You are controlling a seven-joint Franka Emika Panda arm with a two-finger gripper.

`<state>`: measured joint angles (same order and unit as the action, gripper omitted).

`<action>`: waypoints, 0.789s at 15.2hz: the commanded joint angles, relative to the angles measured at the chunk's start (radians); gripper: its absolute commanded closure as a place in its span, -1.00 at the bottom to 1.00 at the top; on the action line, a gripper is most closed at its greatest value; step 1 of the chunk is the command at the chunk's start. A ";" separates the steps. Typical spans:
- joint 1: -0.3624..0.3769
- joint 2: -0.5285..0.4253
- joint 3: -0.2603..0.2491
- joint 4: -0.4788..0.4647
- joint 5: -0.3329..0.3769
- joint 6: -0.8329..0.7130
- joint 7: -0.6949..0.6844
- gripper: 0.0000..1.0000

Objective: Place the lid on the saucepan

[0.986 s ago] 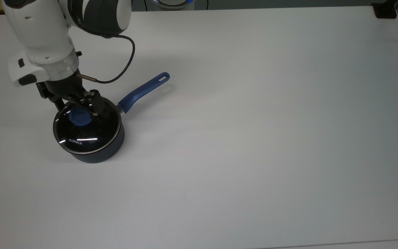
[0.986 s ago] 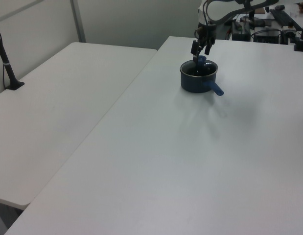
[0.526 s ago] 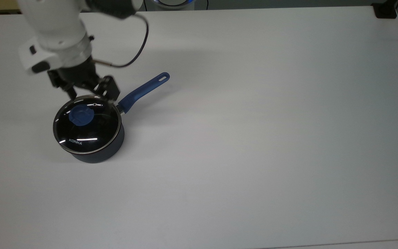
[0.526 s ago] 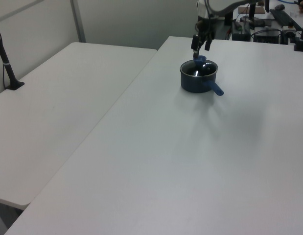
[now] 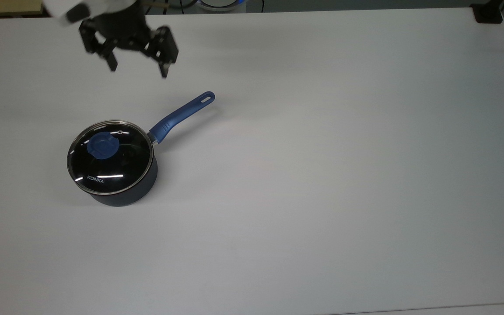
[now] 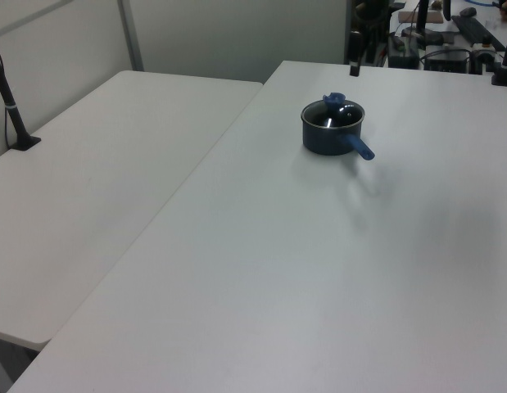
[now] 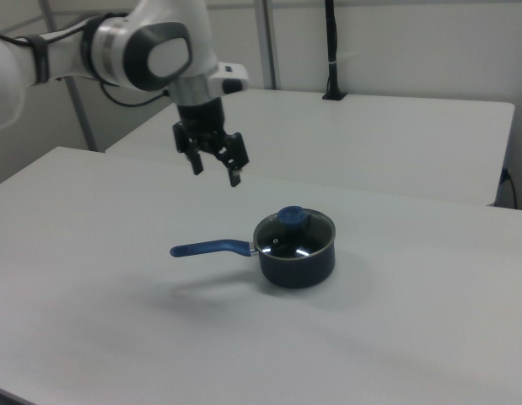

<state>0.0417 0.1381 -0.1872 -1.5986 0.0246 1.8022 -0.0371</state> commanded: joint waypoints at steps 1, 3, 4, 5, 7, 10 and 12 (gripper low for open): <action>0.052 -0.124 -0.008 -0.115 -0.041 -0.026 -0.020 -1.00; 0.064 -0.143 -0.008 -0.113 -0.051 -0.053 -0.020 -1.00; 0.075 -0.149 -0.008 -0.116 -0.060 -0.066 -0.020 -1.00; 0.086 -0.156 -0.008 -0.116 -0.069 -0.082 -0.020 -1.00; 0.095 -0.158 -0.008 -0.116 -0.075 -0.090 -0.020 -1.00; 0.098 -0.158 -0.008 -0.115 -0.075 -0.081 -0.021 -1.00; 0.093 -0.158 -0.008 -0.112 -0.072 -0.078 -0.017 -1.00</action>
<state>0.1251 0.0108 -0.1853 -1.6806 -0.0352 1.7199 -0.0382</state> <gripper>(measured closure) 0.000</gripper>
